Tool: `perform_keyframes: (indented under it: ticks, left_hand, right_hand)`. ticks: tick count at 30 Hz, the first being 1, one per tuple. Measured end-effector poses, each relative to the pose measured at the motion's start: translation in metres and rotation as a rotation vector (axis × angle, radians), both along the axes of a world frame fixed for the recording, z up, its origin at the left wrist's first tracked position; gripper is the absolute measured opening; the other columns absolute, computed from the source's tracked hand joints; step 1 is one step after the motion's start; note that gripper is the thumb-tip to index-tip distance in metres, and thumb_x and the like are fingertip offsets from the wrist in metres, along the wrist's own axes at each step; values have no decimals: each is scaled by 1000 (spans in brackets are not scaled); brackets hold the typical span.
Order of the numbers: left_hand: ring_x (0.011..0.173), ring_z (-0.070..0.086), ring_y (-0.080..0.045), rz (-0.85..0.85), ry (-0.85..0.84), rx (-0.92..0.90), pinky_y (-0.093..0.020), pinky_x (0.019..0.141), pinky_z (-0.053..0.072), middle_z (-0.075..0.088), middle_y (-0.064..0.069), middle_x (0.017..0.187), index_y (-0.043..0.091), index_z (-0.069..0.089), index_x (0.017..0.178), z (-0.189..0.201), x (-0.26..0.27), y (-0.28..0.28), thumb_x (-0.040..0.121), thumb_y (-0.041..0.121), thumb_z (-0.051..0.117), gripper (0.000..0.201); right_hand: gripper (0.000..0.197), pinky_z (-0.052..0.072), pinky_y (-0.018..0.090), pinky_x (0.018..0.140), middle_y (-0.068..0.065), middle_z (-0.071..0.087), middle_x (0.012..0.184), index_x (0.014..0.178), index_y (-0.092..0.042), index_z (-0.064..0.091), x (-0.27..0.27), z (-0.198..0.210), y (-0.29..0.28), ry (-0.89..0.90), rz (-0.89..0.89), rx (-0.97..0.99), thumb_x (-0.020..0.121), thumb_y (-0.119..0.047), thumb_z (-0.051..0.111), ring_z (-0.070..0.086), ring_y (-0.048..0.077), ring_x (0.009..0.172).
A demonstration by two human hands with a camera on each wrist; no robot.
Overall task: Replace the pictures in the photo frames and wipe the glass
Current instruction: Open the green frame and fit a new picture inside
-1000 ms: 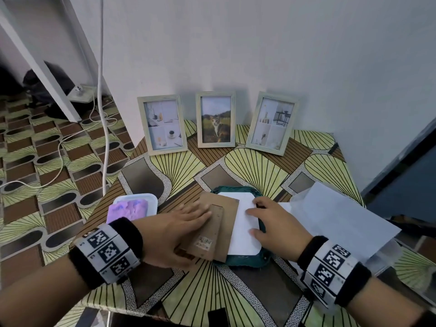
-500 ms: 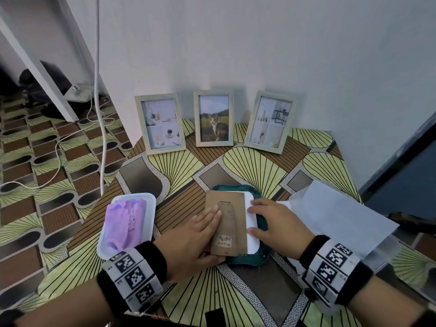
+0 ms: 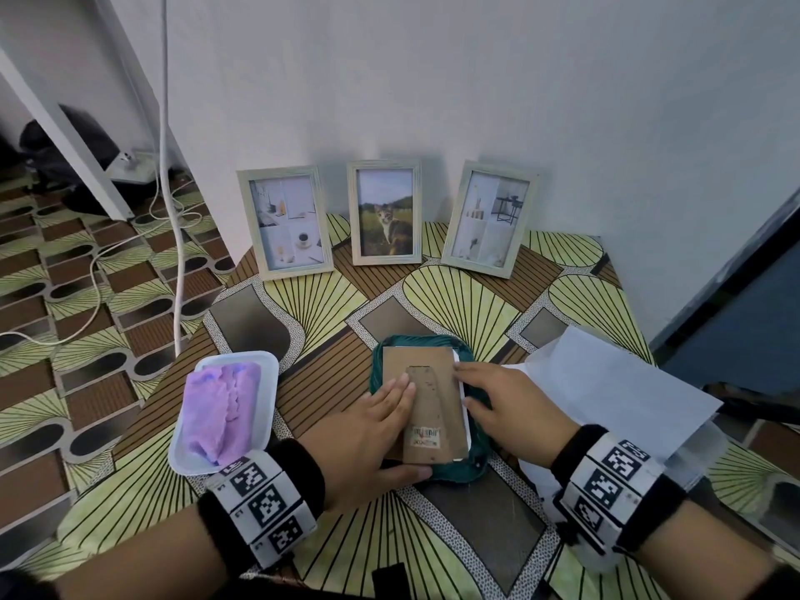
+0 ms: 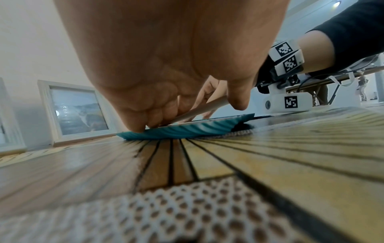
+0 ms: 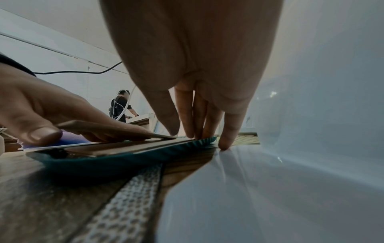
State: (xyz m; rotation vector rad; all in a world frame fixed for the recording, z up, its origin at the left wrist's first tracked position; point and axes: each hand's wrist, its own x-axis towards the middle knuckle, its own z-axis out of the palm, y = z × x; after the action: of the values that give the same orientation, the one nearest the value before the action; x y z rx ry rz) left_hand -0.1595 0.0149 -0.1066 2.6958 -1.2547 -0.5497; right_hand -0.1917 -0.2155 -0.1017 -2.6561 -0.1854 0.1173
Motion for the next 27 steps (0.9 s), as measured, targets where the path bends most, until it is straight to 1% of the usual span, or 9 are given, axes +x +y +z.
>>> perform_keyframes:
  ticks: [5,11,12,14,16,21,24,26,27]
  left_hand:
    - [139,-23,2,-16,6,-11,-18,115,-5,-24,6,160,21,-18,153,1,1,-1,89,73,35,99]
    - [139,-18,4,-13,29,-53,-15,113,-3,-20,8,161,23,-16,154,3,2,0,89,73,35,97]
    - [143,-12,2,-1,41,-64,-16,115,1,-20,10,160,25,-16,154,4,2,1,88,74,33,95]
    - [149,9,-6,20,85,-76,-24,119,18,-19,15,160,29,-16,154,7,2,3,86,77,27,93]
    - [147,18,-7,17,133,-86,-27,118,25,-18,17,160,30,-14,154,9,3,5,85,77,24,92]
    - [148,13,-5,0,182,-111,-24,119,20,-18,13,161,29,-14,154,9,7,6,90,71,29,88]
    - [148,16,-6,-25,194,-90,-23,119,19,-19,14,161,30,-14,154,8,11,7,92,70,33,88]
    - [148,14,-6,-49,140,-61,-25,119,21,-16,16,161,32,-10,155,9,14,9,89,73,35,90]
    - [149,8,-6,-65,89,-46,-27,120,21,-15,16,161,33,-7,155,10,15,9,88,75,35,90]
  right_hand:
    - [40,38,26,107,-6,50,143,134,-16,59,5,0,-2,20,-16,-64,94,-21,59,48,13,128]
    - [39,42,27,101,-2,55,133,131,-15,55,5,-1,1,0,-36,-38,93,-21,60,51,15,120]
    - [39,41,25,100,-1,55,132,131,-15,55,5,-1,1,-1,-39,-27,93,-21,60,51,15,120]
    - [38,39,22,97,-1,57,131,132,-14,55,5,0,1,-7,-46,-9,95,-21,58,52,14,118]
    - [38,37,20,95,-1,57,130,133,-14,55,6,0,0,-13,-49,-2,96,-23,56,51,14,118]
    - [37,35,20,96,0,57,129,132,-14,55,6,0,0,-20,-49,5,97,-24,56,51,15,118]
    - [39,36,21,99,-1,57,129,131,-14,56,5,1,0,-20,-36,-3,94,-25,60,51,13,119]
    - [40,37,22,100,-2,56,130,129,-14,57,4,1,-1,-17,-20,-20,92,-26,63,51,14,119]
    - [40,37,21,100,-2,55,131,129,-15,57,4,1,-1,-16,-17,-26,91,-26,63,51,14,119]
